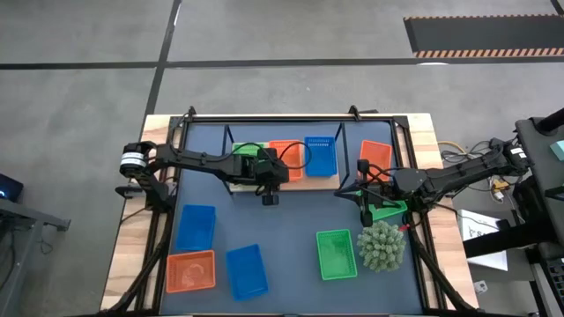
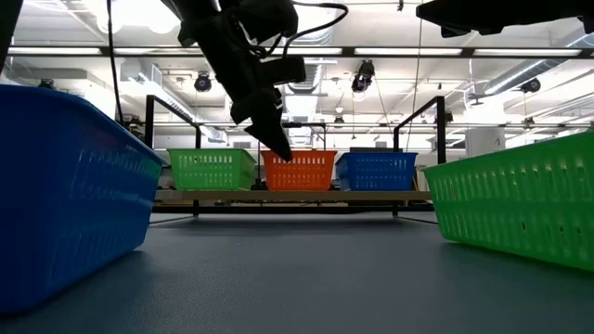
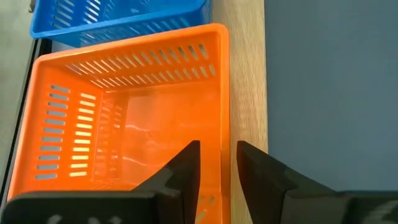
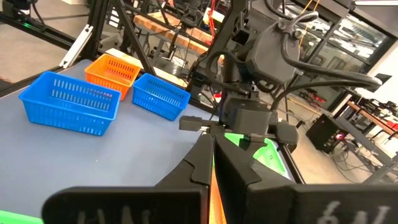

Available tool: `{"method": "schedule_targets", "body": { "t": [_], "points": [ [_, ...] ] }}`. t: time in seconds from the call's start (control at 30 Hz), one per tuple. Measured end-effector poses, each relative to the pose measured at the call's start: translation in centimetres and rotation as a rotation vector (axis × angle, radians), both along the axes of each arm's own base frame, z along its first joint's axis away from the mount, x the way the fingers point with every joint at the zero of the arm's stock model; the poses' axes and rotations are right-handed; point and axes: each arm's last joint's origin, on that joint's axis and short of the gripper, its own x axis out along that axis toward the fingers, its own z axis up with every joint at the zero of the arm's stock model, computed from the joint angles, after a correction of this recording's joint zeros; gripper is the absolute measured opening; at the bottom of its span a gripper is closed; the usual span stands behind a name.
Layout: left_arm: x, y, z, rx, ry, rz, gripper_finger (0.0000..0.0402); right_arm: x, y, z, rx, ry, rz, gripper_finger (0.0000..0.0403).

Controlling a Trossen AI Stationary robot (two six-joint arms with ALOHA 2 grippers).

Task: Stack baskets on shelf by color
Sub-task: Adjust the baskets on the shelf

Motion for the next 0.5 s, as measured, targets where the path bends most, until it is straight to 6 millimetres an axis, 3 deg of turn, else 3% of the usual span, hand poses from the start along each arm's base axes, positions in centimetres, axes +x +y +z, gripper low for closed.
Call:
{"method": "schedule_targets", "body": {
  "t": [0.3, 0.5],
  "points": [
    [-0.5, -0.3, 1.4, 0.002, -0.040, -0.006, 0.0090, 0.0, 0.0, 0.0, 0.000, 0.000, 0.000, 0.0009],
    [-1.4, -1.0, 3.5, -0.002, -0.108, -0.019, 0.0090, 0.0, 0.0, 0.0, 0.000, 0.004, 0.000, 0.0009]
  ]
}}
